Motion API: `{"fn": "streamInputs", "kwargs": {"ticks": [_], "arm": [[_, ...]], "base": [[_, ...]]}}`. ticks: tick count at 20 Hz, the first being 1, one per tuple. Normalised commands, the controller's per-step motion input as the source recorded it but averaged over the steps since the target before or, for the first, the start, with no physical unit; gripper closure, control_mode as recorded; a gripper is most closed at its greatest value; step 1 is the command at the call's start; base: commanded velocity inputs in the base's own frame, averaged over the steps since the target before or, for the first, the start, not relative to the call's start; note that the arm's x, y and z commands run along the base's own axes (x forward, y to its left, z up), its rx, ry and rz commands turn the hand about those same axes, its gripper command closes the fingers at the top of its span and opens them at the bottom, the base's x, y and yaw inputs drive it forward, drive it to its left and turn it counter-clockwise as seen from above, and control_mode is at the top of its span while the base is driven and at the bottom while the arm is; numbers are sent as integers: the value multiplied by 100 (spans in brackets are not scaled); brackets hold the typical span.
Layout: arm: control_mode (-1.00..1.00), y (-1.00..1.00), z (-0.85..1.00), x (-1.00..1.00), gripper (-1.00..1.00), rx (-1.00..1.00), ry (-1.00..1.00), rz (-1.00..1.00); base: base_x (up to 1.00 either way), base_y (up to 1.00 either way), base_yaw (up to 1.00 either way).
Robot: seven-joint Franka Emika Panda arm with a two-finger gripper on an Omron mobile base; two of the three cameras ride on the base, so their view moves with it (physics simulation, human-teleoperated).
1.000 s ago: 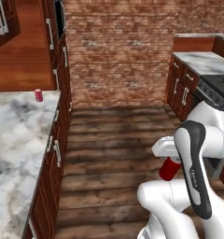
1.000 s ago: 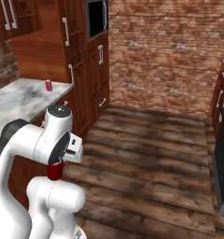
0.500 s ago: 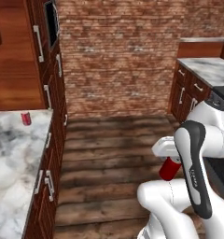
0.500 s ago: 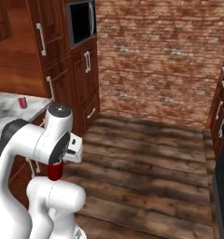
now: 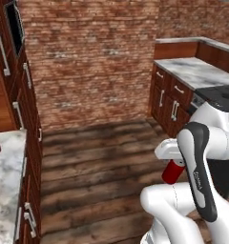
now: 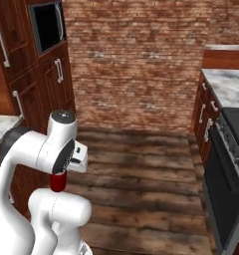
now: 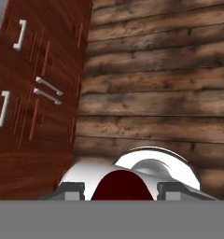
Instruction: Four empty soda cans are scattered around the kitchen. Gather all the cans and cluster them next to the stove for recycling.
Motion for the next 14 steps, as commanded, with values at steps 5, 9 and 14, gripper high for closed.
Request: {"fn": "streamInputs", "kwargs": {"ticks": [5, 9, 14], "arm": [[100, 0, 0, 0, 100, 0, 0, 0], [100, 0, 0, 0, 100, 0, 0, 0], [100, 0, 0, 0, 100, 0, 0, 0]], "base": [[0, -8, -47], [5, -5, -44], [16, 0, -41]]}}
